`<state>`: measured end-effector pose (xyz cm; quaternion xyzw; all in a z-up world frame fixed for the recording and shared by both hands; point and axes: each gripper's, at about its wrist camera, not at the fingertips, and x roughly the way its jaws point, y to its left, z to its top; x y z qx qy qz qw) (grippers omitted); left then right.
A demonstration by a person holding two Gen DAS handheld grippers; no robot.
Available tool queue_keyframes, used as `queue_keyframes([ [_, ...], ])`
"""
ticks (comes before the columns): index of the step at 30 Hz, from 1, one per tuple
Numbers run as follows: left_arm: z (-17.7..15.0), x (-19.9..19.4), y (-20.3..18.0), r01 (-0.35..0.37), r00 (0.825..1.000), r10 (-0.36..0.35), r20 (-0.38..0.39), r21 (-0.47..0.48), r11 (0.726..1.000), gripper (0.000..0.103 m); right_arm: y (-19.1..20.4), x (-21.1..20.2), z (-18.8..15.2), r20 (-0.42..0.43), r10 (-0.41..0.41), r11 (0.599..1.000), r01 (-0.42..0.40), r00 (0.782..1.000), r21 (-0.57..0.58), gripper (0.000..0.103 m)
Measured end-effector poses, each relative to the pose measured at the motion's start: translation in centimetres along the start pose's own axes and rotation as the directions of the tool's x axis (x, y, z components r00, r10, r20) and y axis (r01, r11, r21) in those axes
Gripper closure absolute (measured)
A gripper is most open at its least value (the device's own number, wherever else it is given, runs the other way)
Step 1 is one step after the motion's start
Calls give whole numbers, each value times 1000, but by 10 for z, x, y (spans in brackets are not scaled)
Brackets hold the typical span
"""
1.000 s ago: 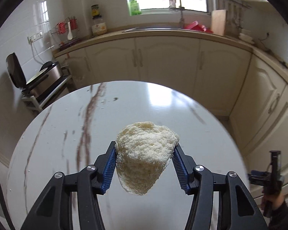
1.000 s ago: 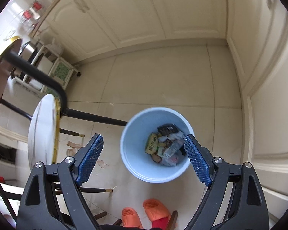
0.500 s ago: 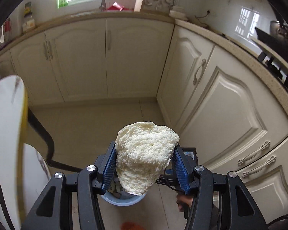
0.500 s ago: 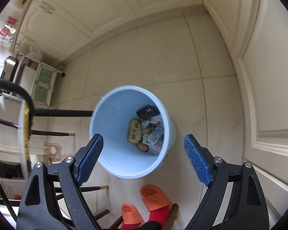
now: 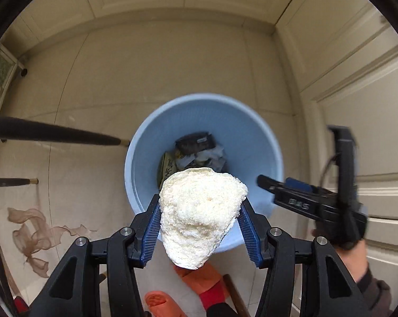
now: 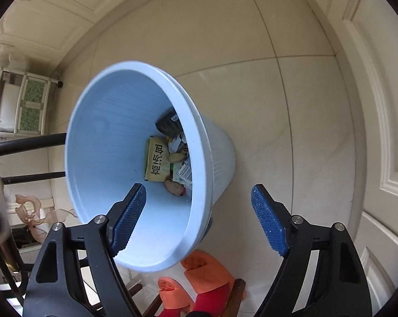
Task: Collect trash
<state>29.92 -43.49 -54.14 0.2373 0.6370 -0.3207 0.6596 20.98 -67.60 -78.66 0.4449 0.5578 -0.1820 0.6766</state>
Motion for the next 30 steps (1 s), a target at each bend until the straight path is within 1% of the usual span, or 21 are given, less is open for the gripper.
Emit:
queue_keyframes([
  [2, 8, 27, 6, -3, 999, 2, -46, -11, 1000, 51, 1, 8, 0, -8, -7, 1000, 7, 1000, -4, 26],
  [3, 10, 37, 7, 4, 998, -5, -60, -22, 1000, 51, 1, 11, 0, -13, -9, 1000, 9, 1000, -8, 32],
  [4, 11, 48, 8, 8, 997, -10, -77, -26, 1000, 51, 0, 15, 1, -21, -7, 1000, 7, 1000, -8, 41],
  [5, 14, 59, 9, 6, 996, -8, -92, -25, 1000, 51, -1, 18, 1, -32, -5, 1000, 4, 999, -8, 47],
  [7, 20, 77, 9, 0, 993, -3, -115, -28, 1000, 51, -1, 24, 2, -48, 0, 1000, 0, 999, -13, 73],
  [8, 26, 82, -6, -3, 992, -1, -122, -33, 999, 51, -1, 27, 2, -55, -1, 1000, 0, 998, -19, 77],
  [9, 28, 86, -4, -6, 992, 1, -127, -38, 999, 51, 0, 28, 2, -58, -8, 1000, 6, 998, -25, 83],
  [13, 27, 104, -5, -18, 990, 12, -139, -42, 999, 50, 4, 29, -1, -44, -27, 999, 25, 999, -44, 84],
  [15, 24, 107, -4, -24, 989, 17, -144, -44, 999, 49, 4, 29, -1, -47, -29, 999, 27, 998, -41, 84],
  [18, 23, 110, -3, -26, 989, 18, -145, -53, 998, 42, 5, 29, 1, -50, -32, 999, 30, 998, -40, 84],
  [19, 23, 109, -3, -21, 990, 13, -140, -53, 998, 36, 5, 29, 1, -50, -32, 999, 30, 998, -39, 84],
  [20, 19, 96, -2, -15, 991, 8, -134, -51, 999, 33, 5, 28, 1, -49, -32, 999, 31, 998, -38, 84],
  [21, 19, 93, -2, -12, 992, 5, -125, -50, 999, 30, 7, 27, 2, -49, -33, 999, 31, 998, -37, 84],
  [22, 16, 82, -1, -11, 993, 5, -121, -51, 999, 24, 7, 27, 2, -48, -33, 999, 31, 998, -36, 84],
  [23, 15, 79, -1, -9, 993, 3, -118, -55, 998, 21, 7, 26, 2, -47, -32, 999, 30, 998, -33, 84],
  [25, 13, 70, -1, -6, 994, -1, -110, -63, 998, 17, 7, 24, 2, -45, -28, 999, 27, 999, -31, 85],
  [27, 10, 56, -4, -22, 996, 16, -91, -59, 998, 17, 6, 18, 1, -39, -28, 999, 27, 999, -25, 84],
  [30, 6, 18, -14, -31, 999, 30, -12, -46, 998, 17, 5, -2, -1, -21, -25, 999, 25, 999, -20, 82],
])
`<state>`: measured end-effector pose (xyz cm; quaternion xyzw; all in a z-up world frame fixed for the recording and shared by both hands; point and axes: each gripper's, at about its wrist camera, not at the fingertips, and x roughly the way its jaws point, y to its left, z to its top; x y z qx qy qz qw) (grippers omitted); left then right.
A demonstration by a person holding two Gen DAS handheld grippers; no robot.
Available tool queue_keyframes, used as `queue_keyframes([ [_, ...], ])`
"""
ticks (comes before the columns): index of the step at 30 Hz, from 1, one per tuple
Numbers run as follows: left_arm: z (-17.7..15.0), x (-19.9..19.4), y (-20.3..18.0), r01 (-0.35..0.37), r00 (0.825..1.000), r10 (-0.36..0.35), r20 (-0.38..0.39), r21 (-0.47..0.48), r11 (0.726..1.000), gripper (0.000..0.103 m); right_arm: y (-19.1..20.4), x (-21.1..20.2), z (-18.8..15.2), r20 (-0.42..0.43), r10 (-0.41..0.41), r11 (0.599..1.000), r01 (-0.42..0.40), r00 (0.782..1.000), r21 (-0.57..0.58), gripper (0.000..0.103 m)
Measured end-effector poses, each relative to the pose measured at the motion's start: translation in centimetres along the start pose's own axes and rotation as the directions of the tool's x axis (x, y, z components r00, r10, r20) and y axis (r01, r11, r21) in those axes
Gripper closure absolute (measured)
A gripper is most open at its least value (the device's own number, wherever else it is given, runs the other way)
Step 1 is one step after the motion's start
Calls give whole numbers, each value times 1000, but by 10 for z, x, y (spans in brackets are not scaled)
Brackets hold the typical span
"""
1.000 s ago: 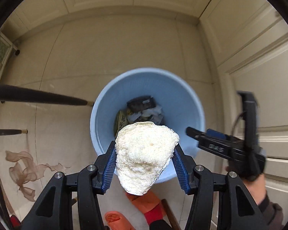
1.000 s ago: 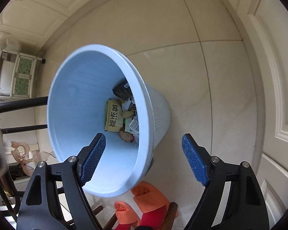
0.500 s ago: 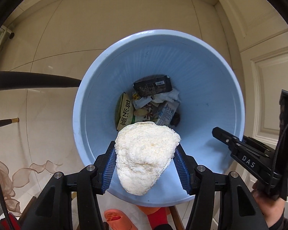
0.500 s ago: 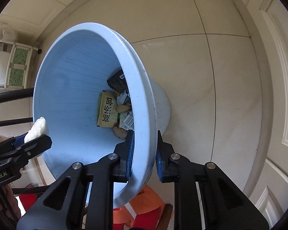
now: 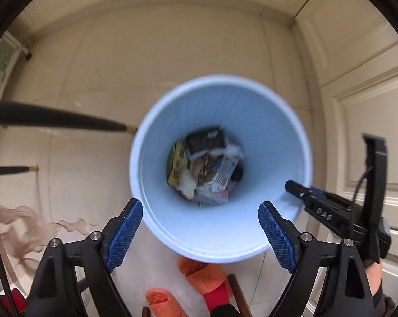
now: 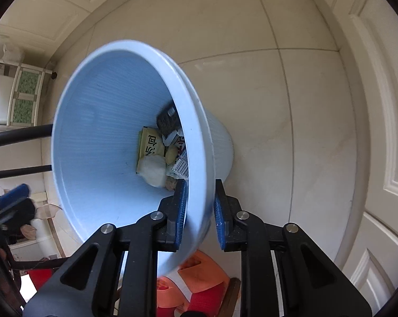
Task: Collect trash
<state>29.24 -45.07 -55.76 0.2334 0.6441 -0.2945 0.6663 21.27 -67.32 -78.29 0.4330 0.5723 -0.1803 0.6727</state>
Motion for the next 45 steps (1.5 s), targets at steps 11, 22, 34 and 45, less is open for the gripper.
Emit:
queue_keyframes([
  [11, -76, -221, -83, 28, 874, -102, 474, 162, 986, 17, 48, -217, -36, 370, -21, 1000, 27, 929, -12, 33],
  [22, -261, -432, -69, -48, 543, -51, 838, 91, 995, 1, 164, -451, -168, 701, 247, 953, -38, 669, -300, 0],
  [34, -470, -531, -61, -135, 243, 255, 936, -228, 964, 1, 303, -570, -321, 680, 557, 770, 11, 477, -638, 0],
  [45, -596, -507, -118, -97, 122, 401, 908, -391, 915, 1, 362, -610, -409, 648, 667, 653, 130, 367, -746, 0],
])
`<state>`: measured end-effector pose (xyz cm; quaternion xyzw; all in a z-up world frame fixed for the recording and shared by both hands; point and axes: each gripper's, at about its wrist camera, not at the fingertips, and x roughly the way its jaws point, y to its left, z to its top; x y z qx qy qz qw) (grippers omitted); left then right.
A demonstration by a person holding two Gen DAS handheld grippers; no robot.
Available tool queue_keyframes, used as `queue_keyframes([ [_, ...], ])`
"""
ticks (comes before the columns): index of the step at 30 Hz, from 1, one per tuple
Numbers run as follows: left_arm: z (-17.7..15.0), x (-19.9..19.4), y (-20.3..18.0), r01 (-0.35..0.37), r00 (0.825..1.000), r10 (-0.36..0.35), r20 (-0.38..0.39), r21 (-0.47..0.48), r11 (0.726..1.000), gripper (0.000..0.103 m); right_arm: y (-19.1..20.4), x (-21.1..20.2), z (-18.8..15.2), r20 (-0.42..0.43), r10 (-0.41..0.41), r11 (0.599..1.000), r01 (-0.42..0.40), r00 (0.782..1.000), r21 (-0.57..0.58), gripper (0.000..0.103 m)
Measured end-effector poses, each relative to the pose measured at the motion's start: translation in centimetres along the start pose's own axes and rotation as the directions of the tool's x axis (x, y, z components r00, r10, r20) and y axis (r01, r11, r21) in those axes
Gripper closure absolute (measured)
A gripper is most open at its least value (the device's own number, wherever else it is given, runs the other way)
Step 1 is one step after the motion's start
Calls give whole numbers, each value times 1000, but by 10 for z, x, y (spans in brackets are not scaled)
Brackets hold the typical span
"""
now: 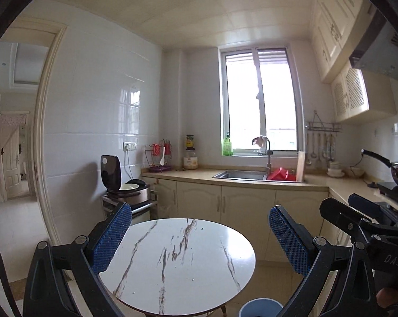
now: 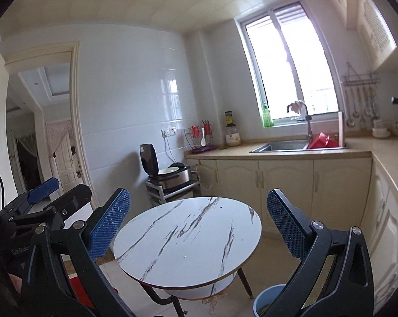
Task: Collect trash
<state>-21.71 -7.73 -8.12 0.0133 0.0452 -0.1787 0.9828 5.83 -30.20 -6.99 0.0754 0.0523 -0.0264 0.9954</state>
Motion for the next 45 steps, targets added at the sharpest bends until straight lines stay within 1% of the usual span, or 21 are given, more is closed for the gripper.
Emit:
queue_keyframes([
  [2, -9, -4, -11, -22, 1000, 21, 11, 6, 1000, 1, 13, -4, 3, 9, 4, 999, -4, 1000, -32, 0],
  [4, -17, -20, -14, -42, 999, 42, 27, 8, 999, 1, 23, -8, 4, 19, 10, 999, -9, 1000, -51, 0],
  [7, -28, -27, -16, -67, 997, 66, 38, 10, 998, 1, 38, -13, 5, 28, 25, 997, -23, 999, -78, 0],
  [10, -36, -45, -24, -102, 994, 101, 48, 14, 995, 1, 47, -16, 5, 37, 25, 994, -21, 999, -107, 0],
  [16, -47, -51, -47, -164, 985, 163, 51, 30, 986, 1, 66, -21, 4, 50, 40, 990, -33, 998, -137, 0],
  [18, -42, -39, -57, -176, 983, 174, 53, 29, 984, 1, 70, -22, 3, 49, 49, 989, -41, 998, -144, 0],
  [23, -42, -37, -76, -205, 977, 203, 72, 23, 978, 1, 77, -23, 3, 51, 49, 987, -40, 997, -157, 0],
  [34, -49, -20, -106, -221, 973, 218, 75, 28, 975, 1, 76, -27, 1, 48, 44, 989, -37, 998, -144, 0],
  [45, -51, -6, -108, -226, 972, 223, 69, 35, 973, 1, 74, -31, 0, 43, 32, 991, -26, 999, -134, 0],
])
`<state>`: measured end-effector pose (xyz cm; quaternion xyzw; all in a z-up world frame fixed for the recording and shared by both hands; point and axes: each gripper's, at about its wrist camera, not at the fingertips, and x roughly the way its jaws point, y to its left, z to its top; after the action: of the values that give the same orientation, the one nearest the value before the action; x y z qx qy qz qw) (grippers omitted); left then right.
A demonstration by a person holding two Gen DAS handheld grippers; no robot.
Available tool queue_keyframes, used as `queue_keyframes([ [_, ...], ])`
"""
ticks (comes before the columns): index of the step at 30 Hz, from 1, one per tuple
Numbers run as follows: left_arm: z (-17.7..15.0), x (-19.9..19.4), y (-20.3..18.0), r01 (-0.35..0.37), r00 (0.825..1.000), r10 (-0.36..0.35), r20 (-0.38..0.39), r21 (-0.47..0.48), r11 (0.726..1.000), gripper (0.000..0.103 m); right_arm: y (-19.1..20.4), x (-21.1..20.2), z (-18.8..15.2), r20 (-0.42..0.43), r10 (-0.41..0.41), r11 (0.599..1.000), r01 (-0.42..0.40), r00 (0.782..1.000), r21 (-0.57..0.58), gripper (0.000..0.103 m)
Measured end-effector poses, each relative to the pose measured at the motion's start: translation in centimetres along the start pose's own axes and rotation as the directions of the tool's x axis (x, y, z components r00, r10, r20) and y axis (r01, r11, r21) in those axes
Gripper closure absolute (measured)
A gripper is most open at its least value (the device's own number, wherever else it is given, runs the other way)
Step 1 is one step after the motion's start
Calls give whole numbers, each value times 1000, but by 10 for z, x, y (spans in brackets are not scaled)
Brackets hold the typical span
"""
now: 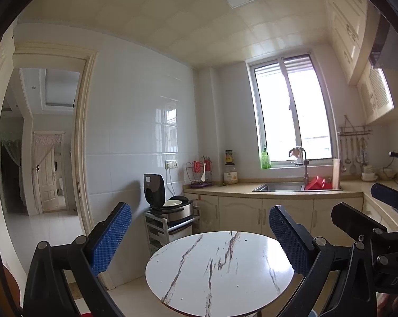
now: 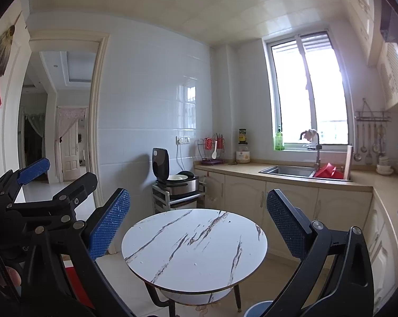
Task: Collect trash
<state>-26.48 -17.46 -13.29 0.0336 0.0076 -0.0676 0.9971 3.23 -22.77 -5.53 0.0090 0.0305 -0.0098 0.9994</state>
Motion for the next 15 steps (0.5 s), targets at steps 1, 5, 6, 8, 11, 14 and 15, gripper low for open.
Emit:
queue_keyframes([
  [1, 1, 2, 0, -1, 1000, 1, 0, 1, 1000, 1, 0, 0, 0, 0, 0, 1000, 0, 1000, 0, 0],
  [5, 0, 4, 3, 0, 1000, 0, -2, 3, 1000, 1, -1, 0, 0, -5, 2, 1000, -2, 1000, 1, 0],
  [6, -2, 4, 6, 2, 1000, -2, -2, 4, 1000, 1, -1, 0, 0, -6, 3, 1000, -3, 1000, 2, 0],
  [8, -2, 7, 9, 3, 1000, -3, -4, 5, 1000, 1, 0, 0, 1, -7, 2, 1000, -1, 1000, 3, 0],
  [11, -2, 9, 15, 6, 1000, -6, -5, 4, 1000, 1, 1, -1, 1, -8, 3, 1000, -3, 1000, 5, 0],
  [14, -1, 12, 20, 11, 1000, -11, -6, 5, 1000, 1, 1, -1, 2, -9, 5, 1000, -5, 1000, 6, 0],
  [15, 0, 13, 22, 12, 1000, -12, -6, 5, 1000, 1, 2, 0, 2, -9, 5, 1000, -5, 1000, 7, 0],
])
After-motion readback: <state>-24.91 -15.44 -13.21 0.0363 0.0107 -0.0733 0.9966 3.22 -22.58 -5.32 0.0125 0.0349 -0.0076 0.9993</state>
